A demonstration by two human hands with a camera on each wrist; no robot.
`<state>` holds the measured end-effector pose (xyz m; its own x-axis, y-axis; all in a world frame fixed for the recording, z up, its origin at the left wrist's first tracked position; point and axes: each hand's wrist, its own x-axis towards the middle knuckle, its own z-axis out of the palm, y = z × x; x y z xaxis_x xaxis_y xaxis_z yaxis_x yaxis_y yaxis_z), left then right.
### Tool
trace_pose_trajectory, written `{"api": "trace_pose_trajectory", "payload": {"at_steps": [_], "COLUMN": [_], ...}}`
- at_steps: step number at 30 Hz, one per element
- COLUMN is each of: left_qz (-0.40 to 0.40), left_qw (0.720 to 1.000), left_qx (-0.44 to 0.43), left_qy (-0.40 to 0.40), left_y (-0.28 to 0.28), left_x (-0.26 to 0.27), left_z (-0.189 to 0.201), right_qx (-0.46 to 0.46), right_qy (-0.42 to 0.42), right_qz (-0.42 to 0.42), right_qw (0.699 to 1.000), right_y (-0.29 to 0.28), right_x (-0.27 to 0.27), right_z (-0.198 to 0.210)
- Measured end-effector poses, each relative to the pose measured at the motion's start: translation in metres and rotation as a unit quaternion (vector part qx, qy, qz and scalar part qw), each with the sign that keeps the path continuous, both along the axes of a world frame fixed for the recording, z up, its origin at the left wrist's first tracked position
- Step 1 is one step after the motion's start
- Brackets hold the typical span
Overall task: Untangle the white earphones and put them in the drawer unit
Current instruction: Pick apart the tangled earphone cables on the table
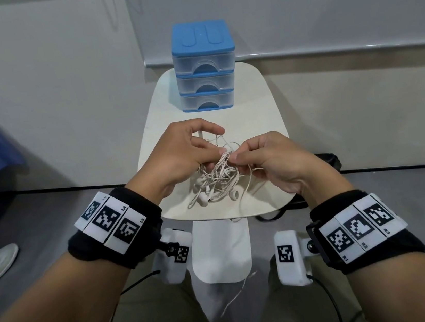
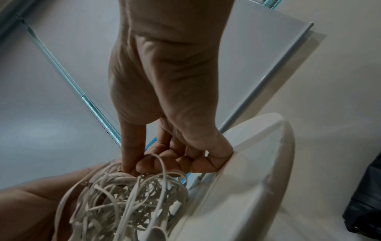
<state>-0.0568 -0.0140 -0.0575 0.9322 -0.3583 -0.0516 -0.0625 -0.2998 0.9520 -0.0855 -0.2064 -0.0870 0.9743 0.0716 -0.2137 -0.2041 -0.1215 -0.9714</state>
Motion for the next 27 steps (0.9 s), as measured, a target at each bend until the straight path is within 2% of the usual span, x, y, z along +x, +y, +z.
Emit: {"api": "trace_pose_trajectory", "payload": {"at_steps": [5,10,27], "left_qz": [-0.020,-0.008,-0.012], "left_qw": [0.999,0.998,0.995], "left_qx": [0.031,0.037,0.037], "left_qy": [-0.009,-0.047,-0.090], "left_y": [0.002,-0.001,-0.007], "left_x": [0.000,0.000,-0.002], "left_z": [0.003,0.001,-0.001], "right_qx": [0.008,0.004,0.077], "right_qy": [0.005,0.020,0.056], "right_qz": [0.001,0.002,0.045], "right_qw": [1.000,1.000,0.994], "right_y": [0.001,0.001,-0.010], "right_x": [0.003,0.007,0.006], "right_z": [-0.002,0.000,0.006]}}
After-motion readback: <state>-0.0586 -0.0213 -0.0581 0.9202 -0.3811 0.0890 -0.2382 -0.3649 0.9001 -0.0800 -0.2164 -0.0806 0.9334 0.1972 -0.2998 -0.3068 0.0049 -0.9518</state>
